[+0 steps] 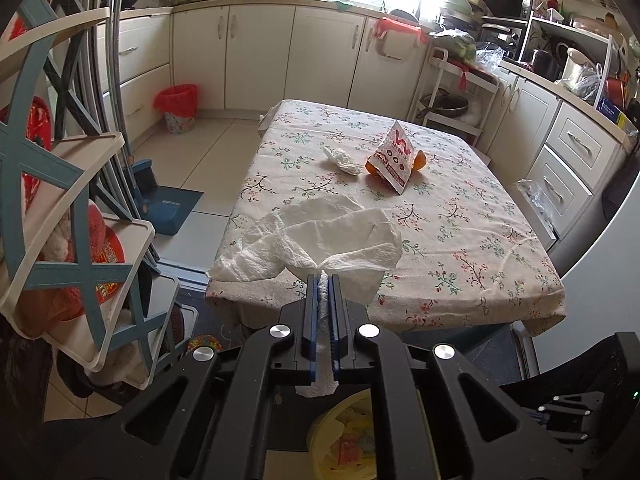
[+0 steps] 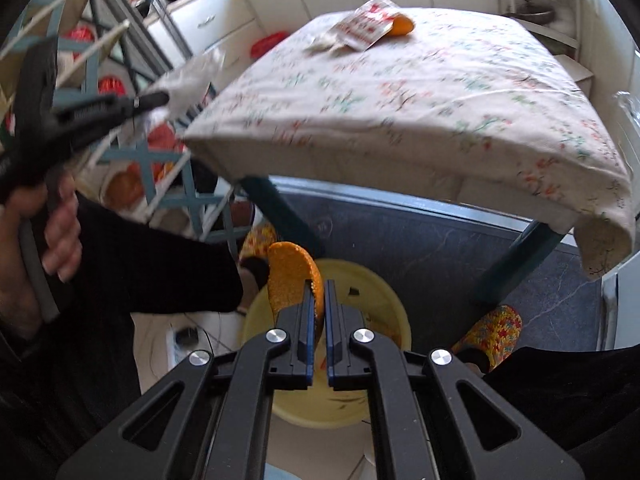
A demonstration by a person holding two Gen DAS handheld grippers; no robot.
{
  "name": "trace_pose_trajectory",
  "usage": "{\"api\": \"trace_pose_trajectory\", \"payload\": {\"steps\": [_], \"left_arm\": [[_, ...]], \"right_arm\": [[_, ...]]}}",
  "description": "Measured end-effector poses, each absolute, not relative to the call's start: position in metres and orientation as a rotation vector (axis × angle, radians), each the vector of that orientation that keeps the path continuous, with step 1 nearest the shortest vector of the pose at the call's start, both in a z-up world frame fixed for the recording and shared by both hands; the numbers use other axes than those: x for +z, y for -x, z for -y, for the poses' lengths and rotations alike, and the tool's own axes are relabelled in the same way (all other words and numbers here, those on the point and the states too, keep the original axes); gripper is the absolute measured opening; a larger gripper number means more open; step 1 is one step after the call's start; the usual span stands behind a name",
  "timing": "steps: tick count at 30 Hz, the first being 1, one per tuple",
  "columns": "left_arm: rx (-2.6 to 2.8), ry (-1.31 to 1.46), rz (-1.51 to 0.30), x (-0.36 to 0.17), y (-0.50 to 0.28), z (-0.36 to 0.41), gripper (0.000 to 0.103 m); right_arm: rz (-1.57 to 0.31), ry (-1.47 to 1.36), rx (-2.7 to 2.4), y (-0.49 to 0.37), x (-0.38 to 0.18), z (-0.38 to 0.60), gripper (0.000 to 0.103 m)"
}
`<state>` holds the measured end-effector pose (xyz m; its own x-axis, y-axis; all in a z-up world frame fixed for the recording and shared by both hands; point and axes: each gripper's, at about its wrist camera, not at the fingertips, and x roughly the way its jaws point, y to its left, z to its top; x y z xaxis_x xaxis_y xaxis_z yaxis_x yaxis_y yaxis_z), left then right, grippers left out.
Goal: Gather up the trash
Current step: 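Carry the peel over the basin and release it with the right gripper while the left holds the tissue, then carry the white tissue over the yellow basin and open the left gripper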
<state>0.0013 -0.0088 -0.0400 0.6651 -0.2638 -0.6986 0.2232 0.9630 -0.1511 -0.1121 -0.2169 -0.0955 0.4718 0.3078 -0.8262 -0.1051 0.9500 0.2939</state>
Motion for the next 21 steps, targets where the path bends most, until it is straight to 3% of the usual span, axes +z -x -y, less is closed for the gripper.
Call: {"api": "trace_pose_trajectory", "payload": {"steps": [3, 4, 5, 6, 14, 21], "left_arm": [[-0.278, 0.057, -0.796, -0.041, 0.001, 0.009, 0.005], [-0.278, 0.057, -0.796, -0.041, 0.002, 0.009, 0.005], [-0.279, 0.057, -0.796, -0.041, 0.002, 0.009, 0.005], [-0.281, 0.057, -0.796, -0.041, 0.003, 0.009, 0.005], [-0.296, 0.052, -0.805, -0.043, 0.010, 0.011, 0.005], [-0.366, -0.013, -0.863, -0.058, 0.028, 0.029, 0.005]], "right_arm": [[-1.084, -0.178, 0.268, 0.112, -0.104, 0.209, 0.006], [-1.100, -0.168, 0.273, 0.112, -0.107, 0.206, 0.016], [-1.109, -0.161, 0.273, 0.113, -0.109, 0.204, 0.034], [-1.113, -0.161, 0.267, 0.113, -0.111, 0.203, 0.040], [-1.077, -0.232, 0.220, 0.113, -0.104, 0.219, 0.048], [-0.881, -0.367, 0.046, 0.122, -0.076, 0.260, 0.058]]}}
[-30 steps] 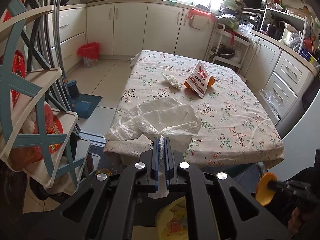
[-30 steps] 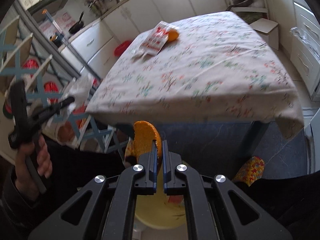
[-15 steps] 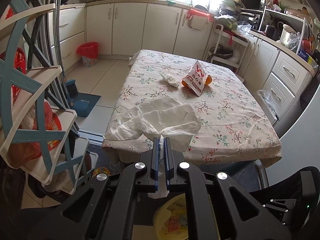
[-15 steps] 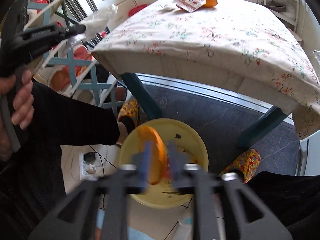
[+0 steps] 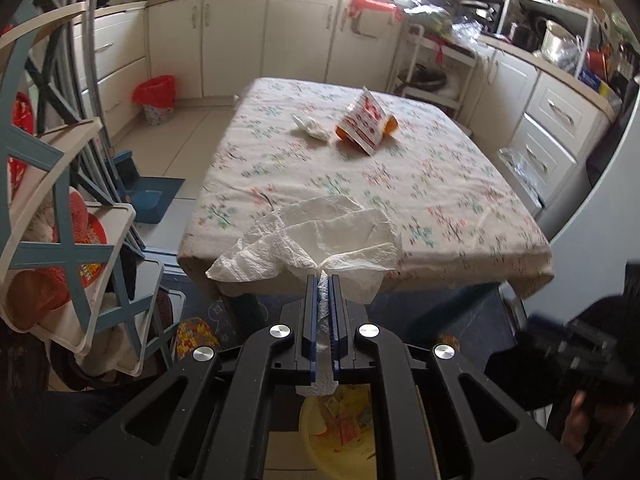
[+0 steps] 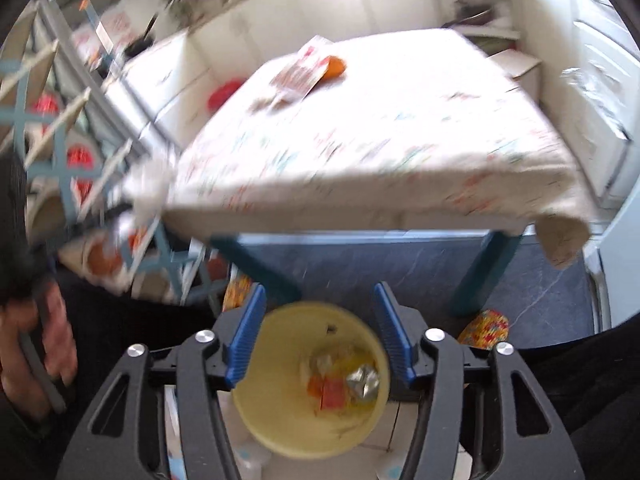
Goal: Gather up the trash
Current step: 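Carry the white tissue over the yellow basin and open the left gripper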
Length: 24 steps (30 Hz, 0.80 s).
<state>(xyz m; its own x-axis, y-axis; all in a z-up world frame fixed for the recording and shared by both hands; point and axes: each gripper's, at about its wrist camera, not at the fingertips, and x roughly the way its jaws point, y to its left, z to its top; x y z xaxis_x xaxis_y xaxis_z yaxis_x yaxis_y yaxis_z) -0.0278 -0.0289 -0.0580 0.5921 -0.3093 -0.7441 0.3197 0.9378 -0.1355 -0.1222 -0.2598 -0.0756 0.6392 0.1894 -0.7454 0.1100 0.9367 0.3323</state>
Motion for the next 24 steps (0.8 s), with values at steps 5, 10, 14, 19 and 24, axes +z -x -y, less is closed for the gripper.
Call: {"api": "trace_pose_trajectory", "payload": {"steps": [5, 10, 14, 19, 24], "left_arm": [[-0.469, -0.162, -0.931, -0.076, 0.043, 0.058, 0.005], [-0.559, -0.321, -0.984, -0.096, 0.061, 0.084, 0.005], [-0.635, -0.434, -1.026, -0.112, 0.075, 0.103, 0.005], [-0.705, -0.545, -1.080, -0.131, 0.088, 0.120, 0.005], [-0.763, -0.651, -1.153, -0.153, 0.103, 0.133, 0.005]], "right_arm": [[-0.792, -0.448, -0.035, 0.127, -0.066, 0.280, 0.061], [-0.783, -0.501, -0.057, 0.127, -0.068, 0.289, 0.062], [-0.786, -0.511, -0.053, 0.127, -0.069, 0.291, 0.062], [-0.782, -0.528, -0.062, 0.129, -0.068, 0.294, 0.062], [-0.775, -0.535, -0.063, 0.130, -0.067, 0.295, 0.062]]}}
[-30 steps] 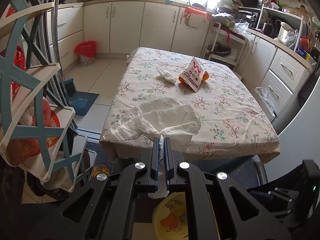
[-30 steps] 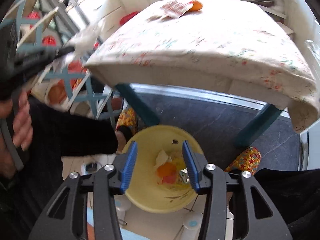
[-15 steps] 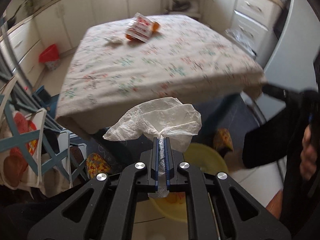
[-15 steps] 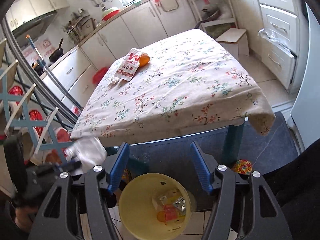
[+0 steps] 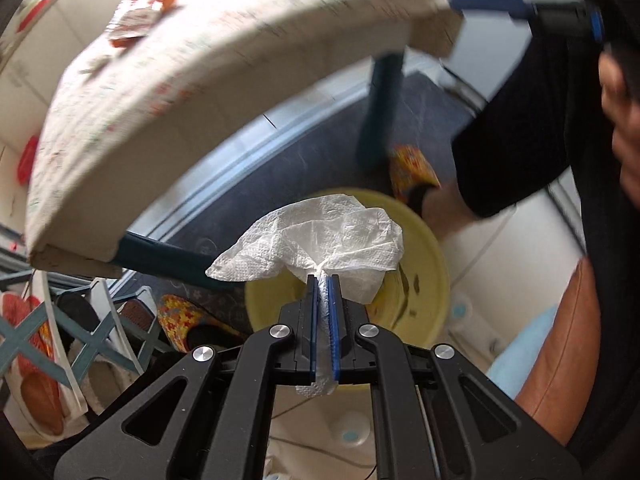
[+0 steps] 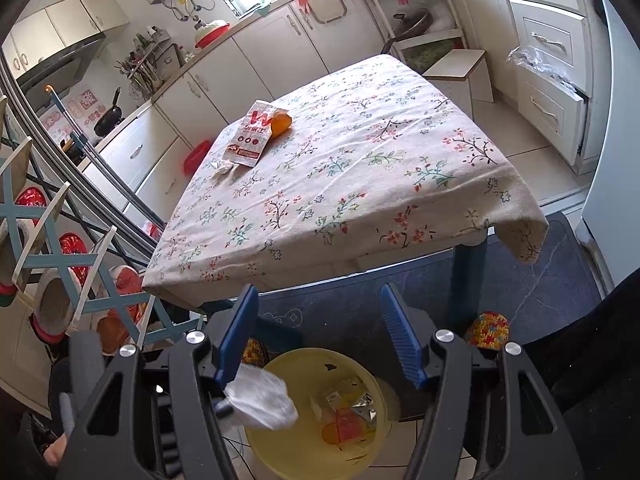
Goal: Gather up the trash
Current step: 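Carry the white tissue over the yellow basin and open the left gripper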
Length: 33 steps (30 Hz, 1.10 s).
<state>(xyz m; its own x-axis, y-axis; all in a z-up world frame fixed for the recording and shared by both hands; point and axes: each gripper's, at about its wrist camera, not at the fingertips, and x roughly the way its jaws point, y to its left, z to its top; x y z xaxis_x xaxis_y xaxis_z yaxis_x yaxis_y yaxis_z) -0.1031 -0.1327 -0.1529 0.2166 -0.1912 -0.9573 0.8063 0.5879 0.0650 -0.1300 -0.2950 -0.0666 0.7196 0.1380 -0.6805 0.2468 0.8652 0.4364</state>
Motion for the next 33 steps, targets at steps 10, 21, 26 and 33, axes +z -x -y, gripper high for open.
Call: {"api": "trace_pose_trajectory", "payload": {"steps": [10, 21, 26, 33], "left_arm": [[-0.791, -0.801, -1.217, -0.176, 0.125, 0.146, 0.045], [-0.774, -0.789, -1.197, -0.174, 0.119, 0.143, 0.055], [-0.770, -0.785, -1.184, -0.172, 0.118, 0.143, 0.058], [-0.768, -0.761, -1.160, -0.166, 0.116, 0.142, 0.063]], "right_arm": [[-0.775, -0.551, -0.059, 0.129, -0.067, 0.298, 0.062], [-0.778, -0.554, -0.057, 0.128, -0.067, 0.299, 0.062], [-0.779, -0.557, -0.057, 0.128, -0.068, 0.299, 0.063], [-0.780, -0.562, -0.059, 0.129, -0.069, 0.300, 0.063]]}}
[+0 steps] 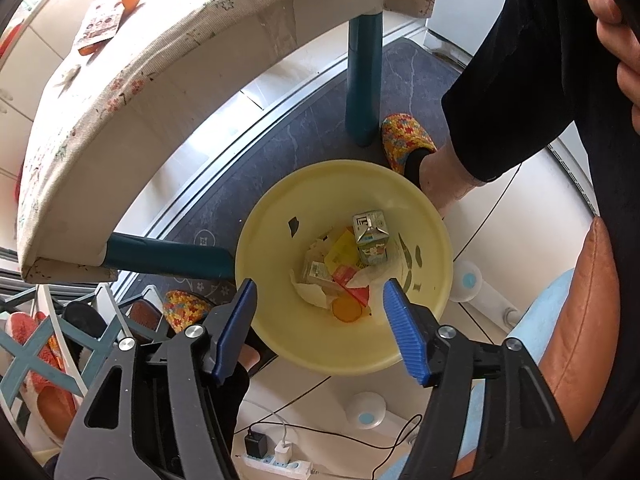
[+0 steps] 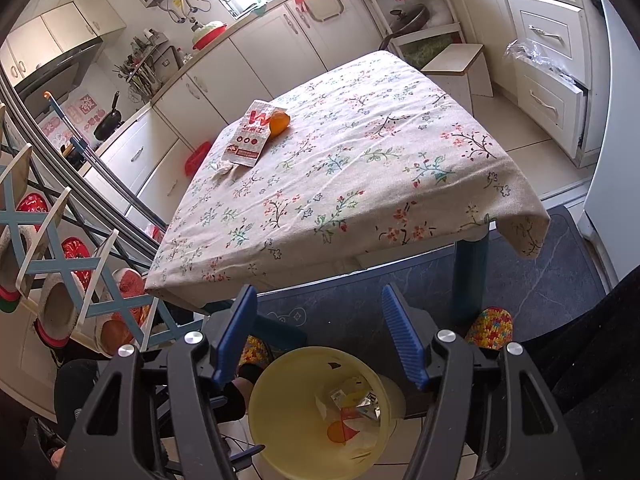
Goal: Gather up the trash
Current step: 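Move both open grippers from the basin back over the table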
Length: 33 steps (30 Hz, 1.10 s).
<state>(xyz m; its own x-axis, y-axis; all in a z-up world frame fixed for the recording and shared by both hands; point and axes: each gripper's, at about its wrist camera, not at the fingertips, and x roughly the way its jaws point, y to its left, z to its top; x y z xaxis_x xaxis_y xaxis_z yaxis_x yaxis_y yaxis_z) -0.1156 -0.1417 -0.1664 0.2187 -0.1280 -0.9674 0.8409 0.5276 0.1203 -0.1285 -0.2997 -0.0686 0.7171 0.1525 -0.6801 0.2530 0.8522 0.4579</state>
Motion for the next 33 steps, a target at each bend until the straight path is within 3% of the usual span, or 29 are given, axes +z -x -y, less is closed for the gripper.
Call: {"api": "trace_pose_trajectory", "payload": {"steps": [10, 23, 33], "left_arm": [[-0.740, -0.686, -1.084, -0.148, 0.108, 0.137, 0.068], [-0.551, -0.356, -0.968, -0.100, 0.058, 0.101, 0.079], [-0.376, -0.036, -0.968, -0.081, 0.013, 0.052, 0.082]], "right_arm": [[-0.779, -0.563, -0.059, 0.128, -0.069, 0.300, 0.063], [-0.787, -0.552, -0.056, 0.123, -0.068, 0.295, 0.063], [-0.802, -0.522, -0.032, 0.104, -0.067, 0.286, 0.063]]}}
